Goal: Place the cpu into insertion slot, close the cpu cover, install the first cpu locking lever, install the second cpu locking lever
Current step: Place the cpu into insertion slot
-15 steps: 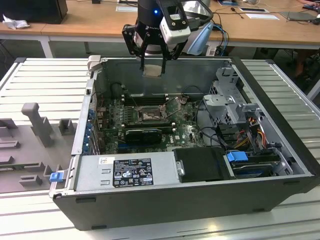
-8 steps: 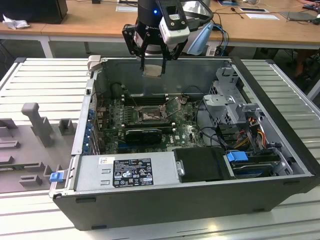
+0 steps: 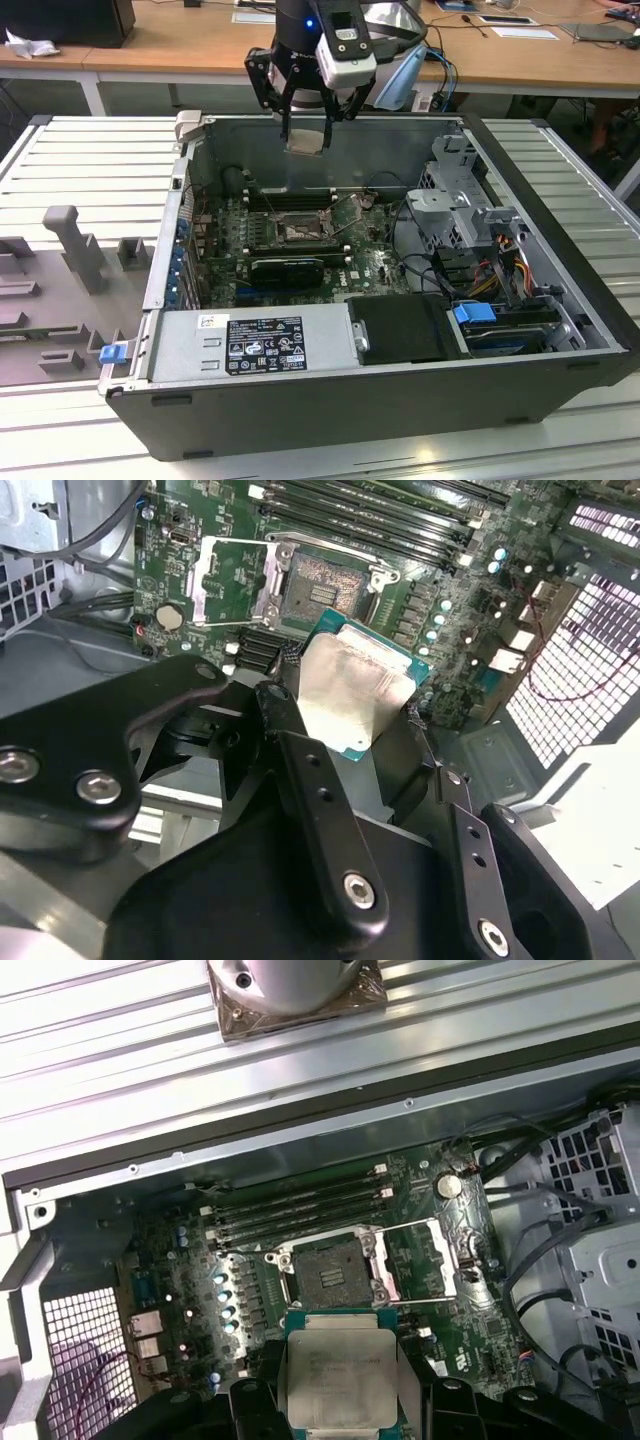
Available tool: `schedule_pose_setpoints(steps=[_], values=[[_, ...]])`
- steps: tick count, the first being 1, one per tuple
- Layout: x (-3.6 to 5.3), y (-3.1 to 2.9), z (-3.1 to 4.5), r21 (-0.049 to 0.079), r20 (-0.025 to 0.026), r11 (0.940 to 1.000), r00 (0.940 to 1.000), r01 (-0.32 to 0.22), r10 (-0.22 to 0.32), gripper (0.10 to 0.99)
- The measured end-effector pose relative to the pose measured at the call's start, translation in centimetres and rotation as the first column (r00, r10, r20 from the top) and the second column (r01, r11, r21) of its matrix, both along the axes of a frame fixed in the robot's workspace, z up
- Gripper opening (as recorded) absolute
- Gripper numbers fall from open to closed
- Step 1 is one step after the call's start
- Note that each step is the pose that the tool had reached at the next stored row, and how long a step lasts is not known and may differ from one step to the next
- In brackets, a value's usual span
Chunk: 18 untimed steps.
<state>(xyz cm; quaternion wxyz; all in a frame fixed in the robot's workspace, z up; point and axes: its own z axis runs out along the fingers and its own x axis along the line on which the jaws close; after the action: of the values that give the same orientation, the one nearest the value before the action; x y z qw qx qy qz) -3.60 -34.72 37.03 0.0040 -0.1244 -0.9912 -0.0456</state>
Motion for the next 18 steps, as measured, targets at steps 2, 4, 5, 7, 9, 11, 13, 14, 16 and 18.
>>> schedule_pose_setpoints(steps=[2,4,5,7,9,11,13,14,16,18], values=[[0.00,0.00,0.00,0.000,0.0000,0.9998,0.9998,0.018,-0.018,0.529],[0.00,0.00,-0.01,0.000,0.0000,0.9991,0.9991,0.043,-0.043,0.529],[0.00,0.00,-0.01,0.000,0.0000,0.9984,0.9984,0.056,-0.056,0.529],[0.00,0.00,-0.04,0.000,0.0000,0.9909,0.9909,0.135,-0.135,0.529],[0.00,0.00,-0.06,0.000,0.0000,0.9832,0.9832,0.182,-0.182,0.529],[0.01,0.00,-0.13,0.000,0.0000,0.9802,0.9802,0.198,-0.198,0.529],[0.00,0.00,-0.24,0.000,0.0001,0.9799,0.9799,0.199,-0.199,0.529],[0.00,0.00,-0.32,0.000,0.0000,0.9799,0.9799,0.199,-0.199,0.529],[0.00,0.00,-0.49,0.000,0.0000,0.9799,0.9799,0.199,-0.199,0.529],[0.00,0.00,-0.62,-0.001,-0.0004,0.9795,0.9795,0.202,-0.202,0.529]])
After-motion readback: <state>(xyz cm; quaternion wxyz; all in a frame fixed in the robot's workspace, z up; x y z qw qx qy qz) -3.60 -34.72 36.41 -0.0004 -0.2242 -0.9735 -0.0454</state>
